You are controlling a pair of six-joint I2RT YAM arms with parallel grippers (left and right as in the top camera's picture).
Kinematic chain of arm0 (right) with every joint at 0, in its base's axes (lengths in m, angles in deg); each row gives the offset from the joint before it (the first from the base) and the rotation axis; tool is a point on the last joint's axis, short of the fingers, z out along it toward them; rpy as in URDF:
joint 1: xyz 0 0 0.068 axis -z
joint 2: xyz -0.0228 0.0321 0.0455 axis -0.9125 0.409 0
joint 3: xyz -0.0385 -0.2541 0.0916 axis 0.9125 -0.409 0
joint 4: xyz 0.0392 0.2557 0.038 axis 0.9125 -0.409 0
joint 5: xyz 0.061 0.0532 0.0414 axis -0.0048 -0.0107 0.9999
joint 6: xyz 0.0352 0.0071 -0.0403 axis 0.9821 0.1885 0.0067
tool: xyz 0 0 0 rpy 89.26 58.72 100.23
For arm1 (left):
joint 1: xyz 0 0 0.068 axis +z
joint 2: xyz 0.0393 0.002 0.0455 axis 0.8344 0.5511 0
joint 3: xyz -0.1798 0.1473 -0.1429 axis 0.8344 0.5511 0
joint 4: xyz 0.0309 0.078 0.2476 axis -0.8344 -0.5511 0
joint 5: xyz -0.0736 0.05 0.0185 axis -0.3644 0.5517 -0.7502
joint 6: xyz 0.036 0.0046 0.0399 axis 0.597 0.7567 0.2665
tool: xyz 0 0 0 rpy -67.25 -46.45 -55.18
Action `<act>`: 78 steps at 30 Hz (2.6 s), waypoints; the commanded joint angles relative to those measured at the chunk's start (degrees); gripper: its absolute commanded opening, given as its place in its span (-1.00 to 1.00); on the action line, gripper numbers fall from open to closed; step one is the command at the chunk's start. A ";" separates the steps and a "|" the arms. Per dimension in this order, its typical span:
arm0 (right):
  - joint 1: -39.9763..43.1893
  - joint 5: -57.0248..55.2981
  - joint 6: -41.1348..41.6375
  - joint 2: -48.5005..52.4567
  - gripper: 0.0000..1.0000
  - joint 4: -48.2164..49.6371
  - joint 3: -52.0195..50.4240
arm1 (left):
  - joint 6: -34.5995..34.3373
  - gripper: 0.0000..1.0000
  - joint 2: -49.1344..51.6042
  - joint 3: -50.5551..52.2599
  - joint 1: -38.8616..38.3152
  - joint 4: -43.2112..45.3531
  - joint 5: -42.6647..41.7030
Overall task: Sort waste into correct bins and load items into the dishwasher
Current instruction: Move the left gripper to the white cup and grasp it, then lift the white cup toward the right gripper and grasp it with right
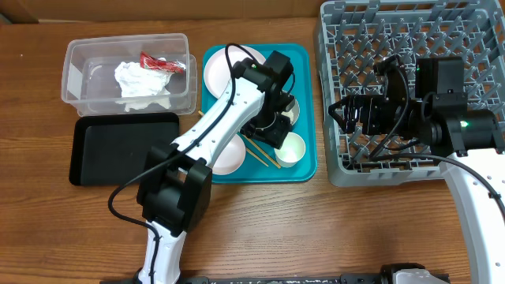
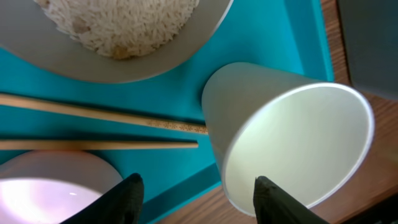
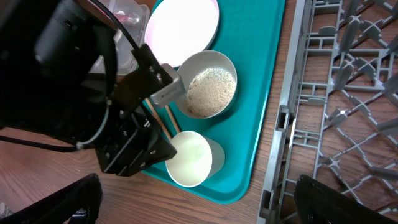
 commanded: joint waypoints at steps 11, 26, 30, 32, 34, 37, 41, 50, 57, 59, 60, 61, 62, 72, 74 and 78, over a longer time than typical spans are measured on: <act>-0.22 -0.13 0.22 -0.17 1.00 0.09 1.44 | 0.44 -0.17 -0.39 3.67 -0.39 5.53 1.03; -0.22 -0.11 0.22 -0.17 1.00 0.22 1.44 | -1.31 -0.80 -0.39 6.95 -0.61 8.55 2.05; -0.22 -0.09 0.24 -0.17 1.00 0.22 1.44 | -2.51 -0.92 -0.39 6.86 -0.37 8.50 2.03; -0.22 -0.11 0.24 -0.17 1.00 0.22 1.44 | -2.99 -0.92 -0.44 6.29 -0.17 8.15 1.20; -0.22 -0.09 0.24 -0.17 1.00 0.22 1.44 | -2.95 -0.92 -0.44 5.05 0.26 7.26 -0.90; -0.22 0.37 0.26 -0.17 1.00 0.22 1.44 | -1.73 -0.92 -0.44 1.70 1.29 4.68 -5.92; -0.22 2.38 0.26 -0.17 1.00 0.28 1.44 | 2.12 -0.92 -0.44 -4.72 4.72 -1.99 -16.06; -0.57 15.10 0.26 0.42 1.00 4.74 1.42 | 17.68 -0.92 -0.44 -9.70 16.17 -11.37 -51.41; -2.27 22.77 0.50 4.17 0.98 11.28 1.42 | 20.70 -0.92 -0.44 -9.70 19.74 -12.33 -65.16; -2.82 24.90 1.84 5.77 0.95 13.51 1.42 | 20.70 -0.92 -0.44 -9.70 19.74 -12.35 -67.65; -3.08 26.10 2.40 6.47 0.93 14.69 1.42 | 20.70 -0.92 -0.44 -9.70 19.74 -12.35 -68.46; -3.39 27.74 3.30 7.28 0.93 16.22 1.42 | 20.83 -0.92 -0.44 -9.70 19.69 -12.33 -69.72; -3.65 29.68 3.26 7.93 0.92 17.40 1.42 | 21.29 -0.92 -0.44 -9.70 19.54 -12.33 -70.97; -4.04 35.39 3.26 9.35 0.80 20.57 1.42 | 21.90 -0.92 -0.44 -9.70 19.21 -12.31 -78.77; -4.04 36.96 3.26 9.35 0.77 21.99 1.42 | 21.92 -0.92 -0.44 -9.70 18.99 -12.26 -79.03; -4.04 41.33 3.28 9.35 0.65 26.40 1.42 | 21.86 -0.91 -0.44 -9.70 18.32 -12.28 -79.03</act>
